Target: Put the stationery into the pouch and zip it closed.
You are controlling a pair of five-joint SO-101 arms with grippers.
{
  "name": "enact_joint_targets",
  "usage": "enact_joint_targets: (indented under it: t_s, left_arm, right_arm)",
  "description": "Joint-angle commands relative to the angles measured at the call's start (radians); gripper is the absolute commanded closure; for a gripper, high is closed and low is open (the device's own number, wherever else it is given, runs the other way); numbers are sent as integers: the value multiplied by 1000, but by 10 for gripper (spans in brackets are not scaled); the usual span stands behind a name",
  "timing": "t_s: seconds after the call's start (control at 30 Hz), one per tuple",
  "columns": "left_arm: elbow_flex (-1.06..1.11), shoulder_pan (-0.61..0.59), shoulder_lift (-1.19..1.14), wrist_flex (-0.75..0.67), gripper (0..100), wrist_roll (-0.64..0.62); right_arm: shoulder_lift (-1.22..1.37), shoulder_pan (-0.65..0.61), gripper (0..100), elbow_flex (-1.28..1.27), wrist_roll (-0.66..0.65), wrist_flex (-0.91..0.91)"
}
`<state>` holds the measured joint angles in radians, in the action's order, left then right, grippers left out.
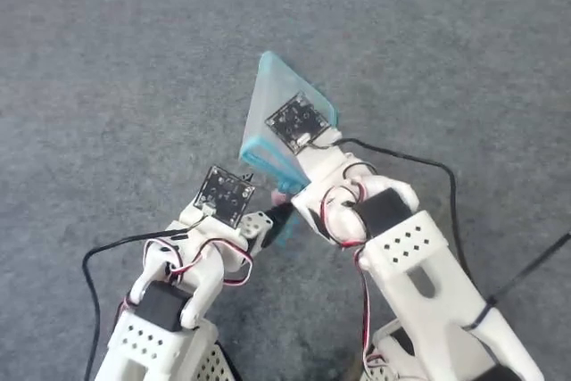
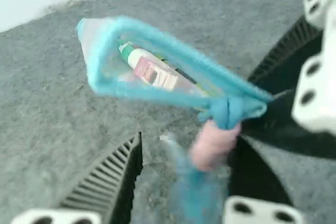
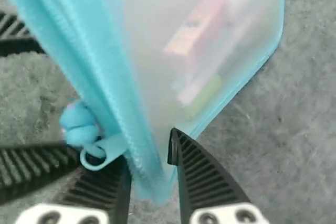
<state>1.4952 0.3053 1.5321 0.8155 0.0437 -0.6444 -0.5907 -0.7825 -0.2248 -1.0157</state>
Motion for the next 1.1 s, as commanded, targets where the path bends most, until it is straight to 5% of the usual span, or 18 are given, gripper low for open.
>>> enact_joint_targets:
  t_s: [0.0, 0.77, 1.07]
  left_arm:
    - [-16, -3, 0, -48, 952, 6]
    - [-4, -141, -2, -83, 988, -41]
    - [1, -143, -2, -83, 988, -41]
  right_arm:
    - [-19, -24, 992, -20, -38, 36]
    - [-8, 272, 992, -143, -106, 200]
    - [228, 340, 992, -140, -100, 383]
